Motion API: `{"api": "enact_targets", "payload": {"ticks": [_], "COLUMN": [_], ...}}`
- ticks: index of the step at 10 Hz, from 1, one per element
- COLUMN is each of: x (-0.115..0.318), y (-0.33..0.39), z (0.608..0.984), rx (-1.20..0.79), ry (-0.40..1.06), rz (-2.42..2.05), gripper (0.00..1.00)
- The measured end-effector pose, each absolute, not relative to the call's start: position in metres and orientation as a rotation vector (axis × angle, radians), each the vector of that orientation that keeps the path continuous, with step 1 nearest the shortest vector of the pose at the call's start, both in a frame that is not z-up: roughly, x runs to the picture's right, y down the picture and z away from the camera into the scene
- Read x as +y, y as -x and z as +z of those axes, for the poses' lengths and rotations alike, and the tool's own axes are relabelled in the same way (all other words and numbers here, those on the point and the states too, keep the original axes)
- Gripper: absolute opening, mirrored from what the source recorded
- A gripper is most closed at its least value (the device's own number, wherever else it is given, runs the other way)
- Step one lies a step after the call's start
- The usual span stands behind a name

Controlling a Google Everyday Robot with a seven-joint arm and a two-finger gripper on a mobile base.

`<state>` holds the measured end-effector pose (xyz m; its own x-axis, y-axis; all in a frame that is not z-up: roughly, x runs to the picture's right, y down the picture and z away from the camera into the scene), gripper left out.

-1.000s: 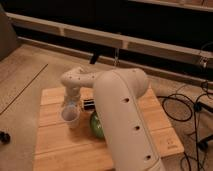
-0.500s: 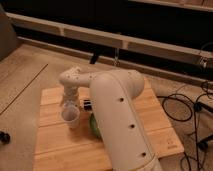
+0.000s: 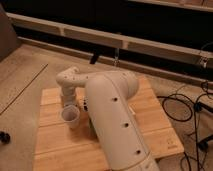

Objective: Place the white sponge in the ceramic cup

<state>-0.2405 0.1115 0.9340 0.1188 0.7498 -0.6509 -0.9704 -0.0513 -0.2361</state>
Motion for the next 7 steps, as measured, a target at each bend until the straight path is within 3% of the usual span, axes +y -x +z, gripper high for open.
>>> {"api": "enact_targets", "payload": {"ticks": [2, 3, 7], "x": [0.107, 0.104, 0.016], "y": [0.235, 0.233, 0.210], "z": [0.935, 0.934, 0.885], "rx": [0.367, 0.362, 0.215], "ry": [0.741, 0.732, 0.551], "rz": [1.451, 1.451, 1.434], "gripper": [0.04, 0.01, 0.00]}}
